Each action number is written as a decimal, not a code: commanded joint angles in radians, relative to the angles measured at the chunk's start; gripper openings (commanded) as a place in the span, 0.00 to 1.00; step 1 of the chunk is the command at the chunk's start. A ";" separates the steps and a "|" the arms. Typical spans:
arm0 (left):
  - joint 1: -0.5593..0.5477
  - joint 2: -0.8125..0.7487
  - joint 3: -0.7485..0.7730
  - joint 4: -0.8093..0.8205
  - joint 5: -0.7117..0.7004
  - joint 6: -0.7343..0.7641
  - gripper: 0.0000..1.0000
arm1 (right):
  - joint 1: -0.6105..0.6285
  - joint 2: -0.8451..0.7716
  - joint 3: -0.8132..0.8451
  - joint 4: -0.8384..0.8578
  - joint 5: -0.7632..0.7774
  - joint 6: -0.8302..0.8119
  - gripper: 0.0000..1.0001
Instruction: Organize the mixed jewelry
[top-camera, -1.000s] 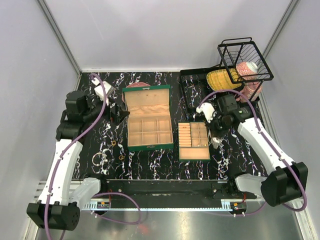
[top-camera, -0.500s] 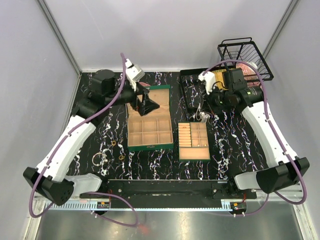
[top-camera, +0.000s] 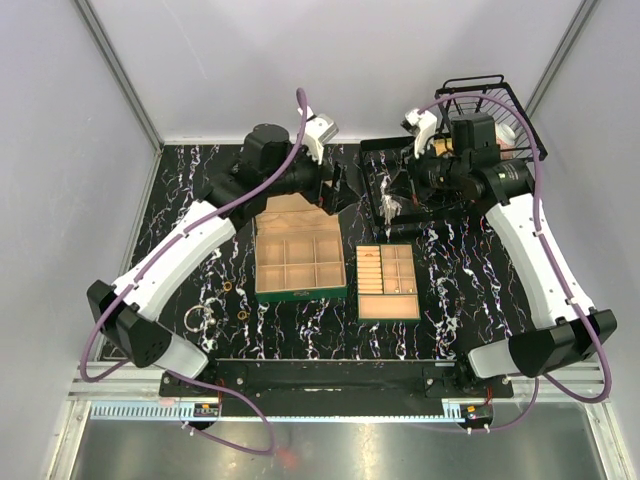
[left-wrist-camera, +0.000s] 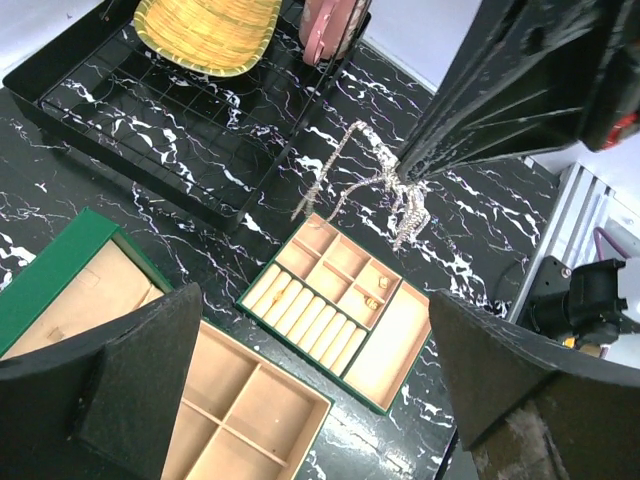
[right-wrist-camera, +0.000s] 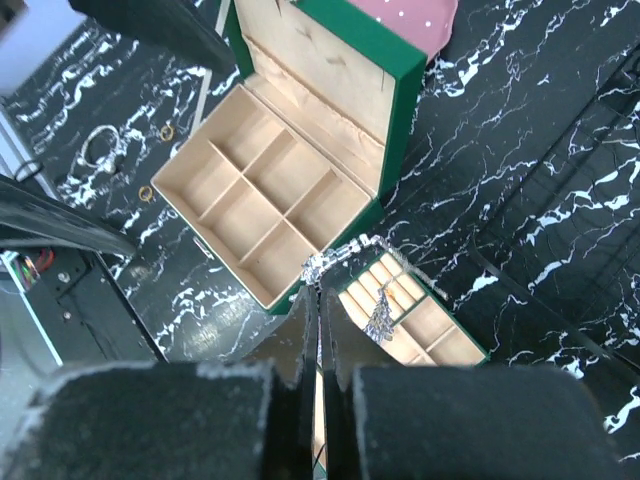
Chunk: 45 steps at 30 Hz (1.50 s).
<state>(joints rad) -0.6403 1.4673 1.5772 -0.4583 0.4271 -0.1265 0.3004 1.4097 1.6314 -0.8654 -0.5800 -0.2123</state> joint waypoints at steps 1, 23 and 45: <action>-0.028 0.031 0.076 0.067 -0.102 -0.079 0.98 | 0.005 0.020 0.077 0.106 -0.046 0.126 0.00; -0.098 0.156 0.144 0.127 -0.117 -0.213 0.80 | 0.005 0.041 0.021 0.230 0.003 0.356 0.00; -0.128 0.217 0.201 0.110 -0.159 -0.231 0.41 | 0.005 0.021 -0.011 0.244 0.008 0.393 0.00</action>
<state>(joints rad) -0.7574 1.6741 1.7279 -0.3885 0.2790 -0.3416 0.3004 1.4555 1.6207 -0.6617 -0.5842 0.1658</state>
